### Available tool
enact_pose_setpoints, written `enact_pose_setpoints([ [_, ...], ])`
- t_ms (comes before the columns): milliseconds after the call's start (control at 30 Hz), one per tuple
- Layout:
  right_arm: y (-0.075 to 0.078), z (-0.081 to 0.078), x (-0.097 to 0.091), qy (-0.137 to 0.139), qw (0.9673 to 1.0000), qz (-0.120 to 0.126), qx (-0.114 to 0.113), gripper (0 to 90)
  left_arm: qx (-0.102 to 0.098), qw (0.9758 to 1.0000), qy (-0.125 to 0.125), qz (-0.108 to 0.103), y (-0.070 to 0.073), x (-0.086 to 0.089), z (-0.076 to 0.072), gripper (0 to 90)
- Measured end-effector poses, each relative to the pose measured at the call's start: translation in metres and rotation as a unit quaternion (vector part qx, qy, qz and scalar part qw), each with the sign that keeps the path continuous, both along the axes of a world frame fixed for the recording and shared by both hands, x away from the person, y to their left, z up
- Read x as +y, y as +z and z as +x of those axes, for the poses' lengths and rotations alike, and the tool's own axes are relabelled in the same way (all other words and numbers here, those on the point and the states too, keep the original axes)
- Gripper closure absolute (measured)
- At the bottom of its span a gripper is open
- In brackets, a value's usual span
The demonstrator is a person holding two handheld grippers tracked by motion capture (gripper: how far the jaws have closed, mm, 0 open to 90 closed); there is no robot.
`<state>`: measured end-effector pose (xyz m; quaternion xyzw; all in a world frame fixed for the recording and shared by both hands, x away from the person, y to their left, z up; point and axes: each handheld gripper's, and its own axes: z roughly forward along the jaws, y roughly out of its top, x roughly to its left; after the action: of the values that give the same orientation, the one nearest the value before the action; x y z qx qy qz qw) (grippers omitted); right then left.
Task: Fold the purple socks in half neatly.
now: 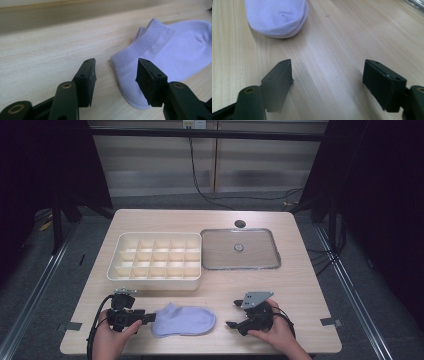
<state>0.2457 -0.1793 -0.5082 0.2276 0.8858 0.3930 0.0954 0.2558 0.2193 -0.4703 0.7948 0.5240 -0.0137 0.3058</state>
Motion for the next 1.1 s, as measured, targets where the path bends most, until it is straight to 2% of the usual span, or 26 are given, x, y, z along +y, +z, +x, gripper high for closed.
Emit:
enact_pose_setpoints([
  [100,0.001,-0.002,0.004,0.009,1.0000,0.002,0.002,29.1,0.003,1.0000,-0.005,0.002,-0.002,-0.003,0.000,50.0],
  [233,0.004,-0.006,0.012,0.021,0.9998,0.002,-0.001,29.4,0.005,0.9999,-0.008,0.012,-0.004,-0.007,0.001,51.0],
  [300,0.005,-0.007,0.016,0.025,0.9997,0.006,0.001,29.5,-0.003,0.9995,-0.012,0.028,-0.007,-0.009,0.002,52.2],
  [433,0.004,-0.007,0.017,0.026,0.9996,0.013,0.005,31.3,-0.007,0.9993,-0.016,0.032,-0.007,-0.013,0.003,52.7],
  [500,0.005,-0.009,0.018,0.027,0.9996,0.007,0.002,32.7,-0.011,0.9993,-0.014,0.032,-0.007,-0.016,0.003,52.0],
  [600,0.004,-0.010,0.017,0.030,0.9995,0.007,0.000,34.3,-0.022,0.9976,-0.022,0.062,-0.006,-0.023,0.001,53.1],
  [700,0.004,-0.011,0.017,0.030,0.9995,0.000,0.004,34.5,-0.042,0.9941,-0.023,0.098,-0.006,-0.032,-0.004,56.6],
  [767,0.004,-0.010,0.017,0.030,0.9995,0.006,0.005,34.6,-0.049,0.9925,-0.023,0.110,-0.006,-0.036,-0.007,59.5],
  [967,0.005,-0.011,0.020,0.034,0.9994,0.002,-0.003,35.0,-0.043,0.9933,-0.019,0.106,-0.005,-0.039,-0.008,72.3],
  [1000,0.005,-0.012,0.020,0.036,0.9993,0.001,-0.004,35.9,-0.034,0.9947,-0.013,0.096,-0.005,-0.040,-0.008,77.1],
  [1067,0.005,-0.011,0.019,0.036,0.9994,0.003,0.000,36.6,-0.031,0.9948,-0.016,0.096,-0.005,-0.039,-0.007,79.0],
  [1100,0.006,-0.011,0.019,0.036,0.9993,0.005,0.001,37.5,-0.028,0.9957,-0.011,0.088,-0.005,-0.038,-0.007,79.3],
])
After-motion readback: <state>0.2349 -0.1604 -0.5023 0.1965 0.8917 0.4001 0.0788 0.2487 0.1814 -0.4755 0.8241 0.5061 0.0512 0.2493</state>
